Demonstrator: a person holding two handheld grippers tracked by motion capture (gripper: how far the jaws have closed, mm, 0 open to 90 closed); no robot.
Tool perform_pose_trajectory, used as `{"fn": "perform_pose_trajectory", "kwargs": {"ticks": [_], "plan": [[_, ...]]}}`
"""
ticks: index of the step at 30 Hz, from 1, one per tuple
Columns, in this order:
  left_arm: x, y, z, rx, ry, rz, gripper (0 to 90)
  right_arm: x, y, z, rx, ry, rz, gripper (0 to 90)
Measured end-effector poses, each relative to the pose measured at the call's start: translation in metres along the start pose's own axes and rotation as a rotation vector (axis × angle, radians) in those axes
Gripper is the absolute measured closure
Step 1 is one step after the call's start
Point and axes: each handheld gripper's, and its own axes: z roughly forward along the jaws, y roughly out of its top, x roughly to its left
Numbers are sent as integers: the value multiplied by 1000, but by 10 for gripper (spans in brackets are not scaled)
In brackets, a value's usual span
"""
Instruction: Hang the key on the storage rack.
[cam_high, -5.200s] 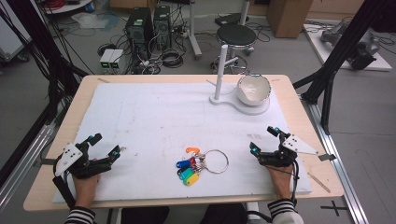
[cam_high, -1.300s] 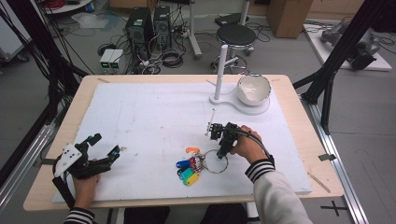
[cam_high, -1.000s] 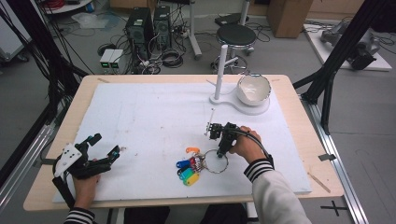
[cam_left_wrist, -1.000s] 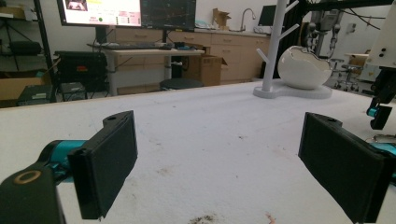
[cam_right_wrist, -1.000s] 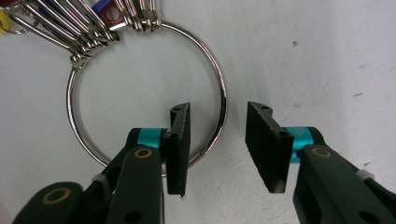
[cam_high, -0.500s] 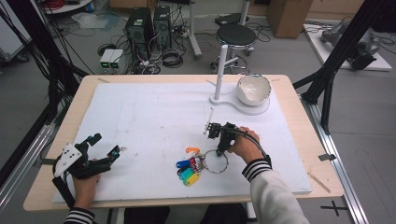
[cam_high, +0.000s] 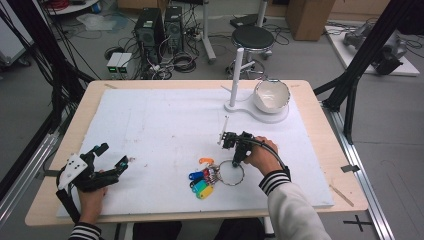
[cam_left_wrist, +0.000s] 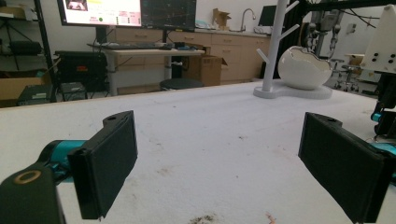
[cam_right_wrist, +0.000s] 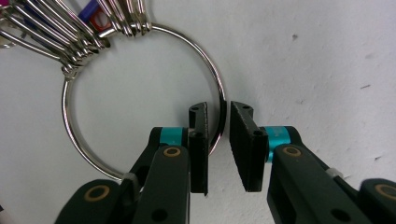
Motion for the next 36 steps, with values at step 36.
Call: {"fn": "perform_pose_trajectory", "kwargs": {"ticks": [36], "plan": [[0, 0, 0, -1, 0, 4, 121, -3, -9, -25, -144, 32, 45, 879]]}}
